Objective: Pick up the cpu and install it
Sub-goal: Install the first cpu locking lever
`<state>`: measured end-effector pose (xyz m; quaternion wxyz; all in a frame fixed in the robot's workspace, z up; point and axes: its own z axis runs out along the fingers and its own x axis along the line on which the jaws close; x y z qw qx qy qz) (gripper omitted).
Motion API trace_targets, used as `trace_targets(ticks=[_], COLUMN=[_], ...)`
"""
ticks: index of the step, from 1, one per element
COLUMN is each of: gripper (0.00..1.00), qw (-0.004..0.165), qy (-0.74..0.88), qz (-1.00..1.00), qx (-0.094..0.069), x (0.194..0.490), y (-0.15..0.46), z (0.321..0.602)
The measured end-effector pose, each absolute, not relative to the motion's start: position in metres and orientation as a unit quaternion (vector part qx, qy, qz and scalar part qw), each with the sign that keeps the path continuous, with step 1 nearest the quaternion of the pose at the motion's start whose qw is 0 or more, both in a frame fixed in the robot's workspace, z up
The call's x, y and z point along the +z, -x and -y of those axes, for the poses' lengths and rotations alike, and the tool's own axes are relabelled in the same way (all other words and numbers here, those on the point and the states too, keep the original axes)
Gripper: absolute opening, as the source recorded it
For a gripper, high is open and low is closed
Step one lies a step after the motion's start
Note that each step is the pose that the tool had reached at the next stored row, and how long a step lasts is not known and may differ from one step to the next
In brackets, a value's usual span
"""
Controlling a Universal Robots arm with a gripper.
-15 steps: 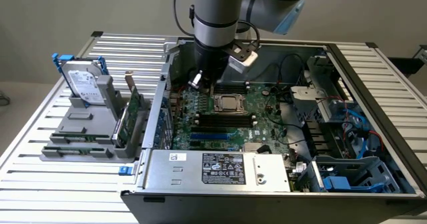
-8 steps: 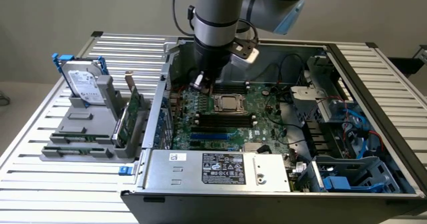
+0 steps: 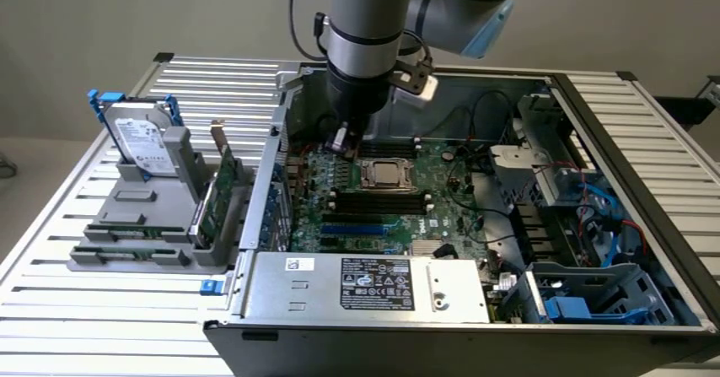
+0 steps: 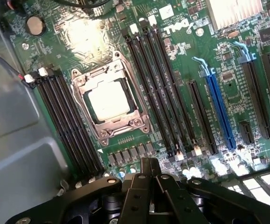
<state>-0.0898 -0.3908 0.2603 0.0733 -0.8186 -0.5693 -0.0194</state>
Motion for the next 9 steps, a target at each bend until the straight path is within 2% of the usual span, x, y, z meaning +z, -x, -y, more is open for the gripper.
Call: trace_targets(ticks=[9], gripper=[0.11], qw=[0.065], qy=[0.776], qz=[0.627], qx=[-0.029], x=[0.2602], y=[0.0898], z=[0.3908])
